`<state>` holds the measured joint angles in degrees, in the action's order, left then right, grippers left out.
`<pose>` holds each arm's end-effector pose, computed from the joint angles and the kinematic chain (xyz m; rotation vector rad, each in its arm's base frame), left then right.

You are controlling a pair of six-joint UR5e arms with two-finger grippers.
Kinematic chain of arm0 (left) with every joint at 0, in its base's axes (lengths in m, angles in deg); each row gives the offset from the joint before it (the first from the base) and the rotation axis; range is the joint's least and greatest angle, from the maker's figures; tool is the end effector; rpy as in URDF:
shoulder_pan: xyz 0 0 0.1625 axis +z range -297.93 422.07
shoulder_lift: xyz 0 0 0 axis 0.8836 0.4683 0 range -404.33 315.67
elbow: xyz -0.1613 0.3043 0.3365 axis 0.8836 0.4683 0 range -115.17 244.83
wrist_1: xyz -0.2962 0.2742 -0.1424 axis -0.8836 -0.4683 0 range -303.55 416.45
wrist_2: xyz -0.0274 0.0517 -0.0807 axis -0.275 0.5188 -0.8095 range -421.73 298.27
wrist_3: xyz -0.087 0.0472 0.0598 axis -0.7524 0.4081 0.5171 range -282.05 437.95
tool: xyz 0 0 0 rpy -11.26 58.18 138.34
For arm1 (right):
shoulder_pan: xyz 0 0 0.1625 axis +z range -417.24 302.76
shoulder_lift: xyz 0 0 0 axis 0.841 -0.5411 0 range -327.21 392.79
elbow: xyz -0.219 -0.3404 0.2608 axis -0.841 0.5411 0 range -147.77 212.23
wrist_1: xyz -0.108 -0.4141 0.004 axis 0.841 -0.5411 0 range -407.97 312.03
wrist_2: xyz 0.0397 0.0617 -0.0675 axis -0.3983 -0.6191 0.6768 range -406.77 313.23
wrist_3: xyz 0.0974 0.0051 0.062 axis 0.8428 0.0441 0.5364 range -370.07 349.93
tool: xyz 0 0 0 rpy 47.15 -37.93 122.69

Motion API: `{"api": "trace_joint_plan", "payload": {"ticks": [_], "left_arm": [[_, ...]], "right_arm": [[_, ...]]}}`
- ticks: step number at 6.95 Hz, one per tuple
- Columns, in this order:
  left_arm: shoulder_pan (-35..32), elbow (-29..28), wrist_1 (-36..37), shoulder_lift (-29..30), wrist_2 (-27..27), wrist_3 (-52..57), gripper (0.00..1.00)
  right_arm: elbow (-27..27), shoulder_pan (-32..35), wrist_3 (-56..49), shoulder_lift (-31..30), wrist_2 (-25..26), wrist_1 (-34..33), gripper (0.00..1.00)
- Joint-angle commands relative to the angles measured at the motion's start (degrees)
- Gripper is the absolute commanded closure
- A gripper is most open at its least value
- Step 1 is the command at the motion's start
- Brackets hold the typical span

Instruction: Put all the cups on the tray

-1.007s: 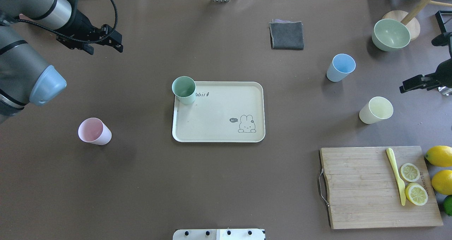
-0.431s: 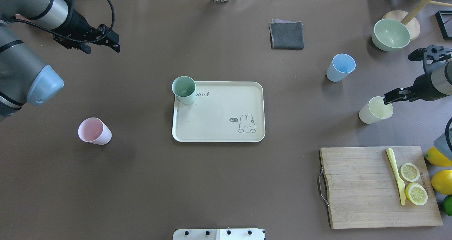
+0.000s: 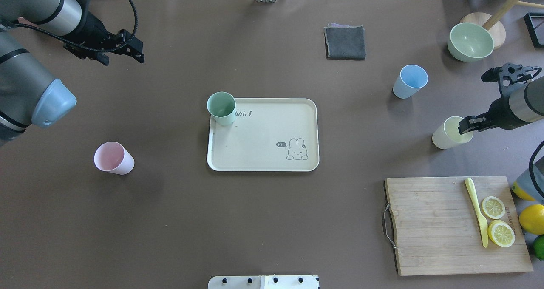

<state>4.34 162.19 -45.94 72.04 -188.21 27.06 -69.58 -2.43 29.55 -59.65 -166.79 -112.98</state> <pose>0.3128 -0.6165 0.3606 0.1816 0.9629 -0.0425 -0.2377 -0.4681 0.6038 0.1566 -0.7586 -0.0837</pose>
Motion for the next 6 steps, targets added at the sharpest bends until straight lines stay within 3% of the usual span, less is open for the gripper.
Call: {"api": "trace_joint_plan", "payload": {"ticks": [1, 2, 4, 6], "left_arm": [[0.08, -0.07, 0.00, 0.00, 0.00, 0.00, 0.02], [0.08, -0.07, 0.00, 0.00, 0.00, 0.00, 0.02], [-0.10, 0.02, 0.00, -0.35, -0.17, 0.08, 0.02], [-2.11, 2.02, -0.44, -3.85, -0.79, 0.96, 0.02]], "right_arm": [[-0.58, -1.02, 0.11, 0.15, 0.67, -0.03, 1.00], [-1.28, -1.02, 0.28, 0.50, 0.58, -0.11, 1.00], [-6.35, -1.80, 10.68, 4.00, -0.73, -1.60, 1.00], [-9.27, -7.14, 25.43, 15.47, 0.21, -11.74, 1.00]]}}
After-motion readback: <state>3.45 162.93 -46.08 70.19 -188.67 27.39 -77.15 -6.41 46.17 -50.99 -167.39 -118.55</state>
